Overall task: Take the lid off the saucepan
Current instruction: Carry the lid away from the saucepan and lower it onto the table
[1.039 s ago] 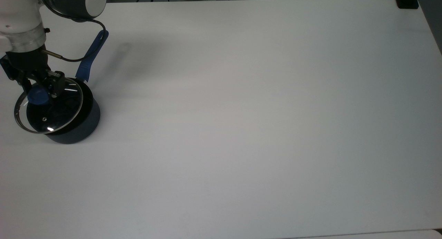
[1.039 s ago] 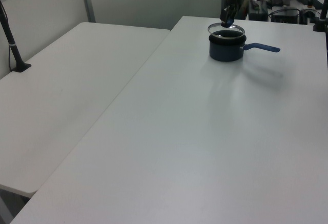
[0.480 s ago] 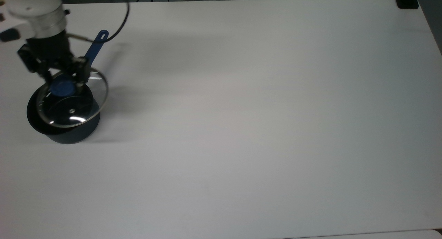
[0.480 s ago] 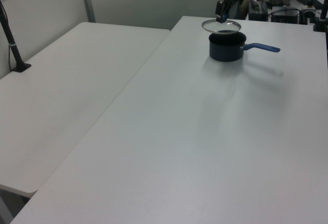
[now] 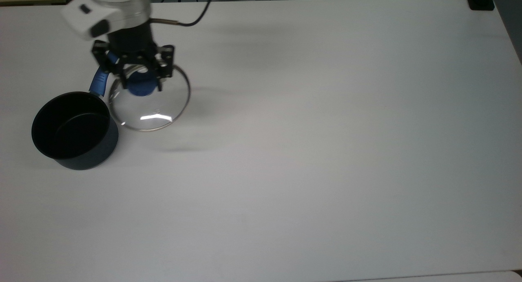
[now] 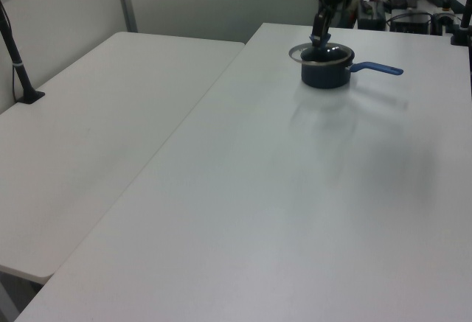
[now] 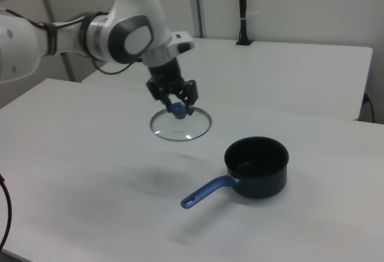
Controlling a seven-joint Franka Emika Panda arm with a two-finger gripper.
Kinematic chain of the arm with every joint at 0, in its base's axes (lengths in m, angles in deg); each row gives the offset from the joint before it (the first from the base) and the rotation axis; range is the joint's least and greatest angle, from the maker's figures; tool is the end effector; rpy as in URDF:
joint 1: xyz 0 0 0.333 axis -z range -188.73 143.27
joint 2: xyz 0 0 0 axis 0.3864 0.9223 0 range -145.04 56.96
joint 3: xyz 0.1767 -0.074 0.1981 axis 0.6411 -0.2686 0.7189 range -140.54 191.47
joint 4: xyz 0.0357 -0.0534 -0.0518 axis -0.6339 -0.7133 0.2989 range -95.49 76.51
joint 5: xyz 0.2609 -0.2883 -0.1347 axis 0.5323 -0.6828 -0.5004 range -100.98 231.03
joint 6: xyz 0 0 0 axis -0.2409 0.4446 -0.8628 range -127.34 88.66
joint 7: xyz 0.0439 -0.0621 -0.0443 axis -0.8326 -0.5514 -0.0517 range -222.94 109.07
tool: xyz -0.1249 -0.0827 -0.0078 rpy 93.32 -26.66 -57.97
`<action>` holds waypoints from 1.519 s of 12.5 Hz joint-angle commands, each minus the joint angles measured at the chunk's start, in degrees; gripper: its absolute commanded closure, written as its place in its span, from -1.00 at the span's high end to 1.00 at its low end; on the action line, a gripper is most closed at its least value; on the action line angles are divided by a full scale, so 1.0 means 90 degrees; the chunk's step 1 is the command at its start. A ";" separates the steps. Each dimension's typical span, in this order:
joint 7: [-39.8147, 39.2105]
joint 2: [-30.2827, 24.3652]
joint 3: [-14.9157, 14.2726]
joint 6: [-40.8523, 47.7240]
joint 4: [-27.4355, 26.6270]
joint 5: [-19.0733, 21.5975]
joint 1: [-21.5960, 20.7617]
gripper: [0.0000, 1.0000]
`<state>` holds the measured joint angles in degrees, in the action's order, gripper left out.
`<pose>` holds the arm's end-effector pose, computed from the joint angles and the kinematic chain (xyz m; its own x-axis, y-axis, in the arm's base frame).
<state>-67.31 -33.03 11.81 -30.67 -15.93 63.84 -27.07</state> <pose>0.6493 -0.1016 0.4184 0.9830 0.0434 0.1786 0.0260 -0.9948 0.0984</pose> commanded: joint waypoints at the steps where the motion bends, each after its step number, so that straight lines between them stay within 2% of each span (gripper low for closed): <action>1: 0.0389 -0.0743 -0.0104 -0.0161 -0.1138 -0.0473 -0.0600 0.14; 3: 0.0711 -0.0910 -0.0104 -0.0697 -0.1791 -0.0697 -0.0864 0.14; 6: 0.1054 -0.0930 -0.0104 -0.1186 -0.2339 -0.0982 -0.1138 0.14; 9: 0.1638 -0.0842 -0.0036 -0.1343 -0.2497 -0.1215 -0.1227 0.13; 12: 0.2731 -0.0667 0.0169 -0.1646 -0.2780 -0.2005 -0.1343 0.13; 16: 0.3309 -0.0296 0.0199 -0.1881 -0.2771 -0.1988 -0.1461 0.13; 18: 0.3535 -0.0139 0.0423 -0.2017 -0.2771 -0.1978 -0.1393 0.12; 19: 0.3593 -0.0139 0.0433 -0.2028 -0.2771 -0.1978 -0.1393 0.12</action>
<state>-37.82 -34.23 14.58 -47.14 -40.24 46.99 -39.89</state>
